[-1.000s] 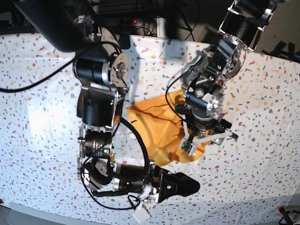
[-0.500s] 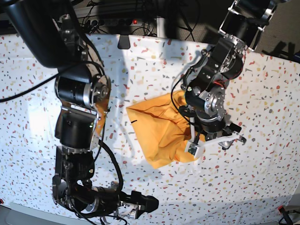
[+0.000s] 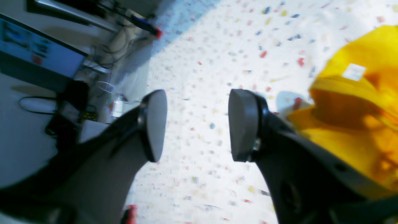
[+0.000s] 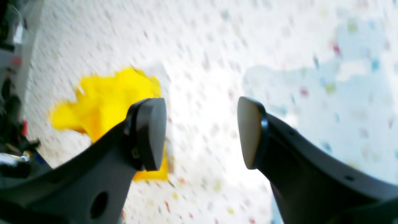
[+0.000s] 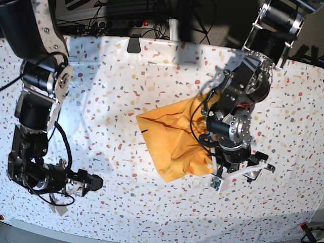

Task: Fold the T-shirt properly
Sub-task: 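Release the right gripper and retract the right arm aside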

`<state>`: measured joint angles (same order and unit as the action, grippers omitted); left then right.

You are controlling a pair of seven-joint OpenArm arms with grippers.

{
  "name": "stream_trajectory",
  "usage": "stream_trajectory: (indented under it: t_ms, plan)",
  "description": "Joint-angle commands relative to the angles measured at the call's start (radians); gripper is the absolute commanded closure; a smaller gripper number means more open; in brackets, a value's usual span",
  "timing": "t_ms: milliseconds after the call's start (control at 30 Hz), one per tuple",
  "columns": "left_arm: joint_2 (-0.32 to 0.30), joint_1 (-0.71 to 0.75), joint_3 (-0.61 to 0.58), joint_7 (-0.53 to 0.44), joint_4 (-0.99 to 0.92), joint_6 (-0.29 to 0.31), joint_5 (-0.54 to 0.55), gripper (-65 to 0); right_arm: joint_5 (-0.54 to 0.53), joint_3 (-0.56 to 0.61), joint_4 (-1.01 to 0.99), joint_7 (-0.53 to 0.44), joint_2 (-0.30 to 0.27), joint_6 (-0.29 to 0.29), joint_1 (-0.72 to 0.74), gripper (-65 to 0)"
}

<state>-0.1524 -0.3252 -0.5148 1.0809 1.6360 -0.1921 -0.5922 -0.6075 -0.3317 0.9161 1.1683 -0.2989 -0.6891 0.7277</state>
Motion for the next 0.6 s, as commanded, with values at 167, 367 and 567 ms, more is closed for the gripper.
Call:
stream_trajectory:
  t_ms: [167,367,567]
  plan:
    - [0.014,-0.026,0.003,-0.126,0.107,-0.001,0.273,-30.5,-0.071,-0.002,0.016,-0.021,-0.114,-0.009,-0.061,-36.0]
    - [0.093,-0.014,0.003,-0.184,0.097,0.249,0.579,-30.5,-0.089,-0.003,0.016,-0.019,-0.175,-0.009,-0.094,-35.9]
    - [0.151,-0.008,0.003,-0.193,-0.004,0.249,0.48,-30.5,-0.138,-0.002,0.016,-0.008,-0.193,-0.009,-0.094,-35.9]
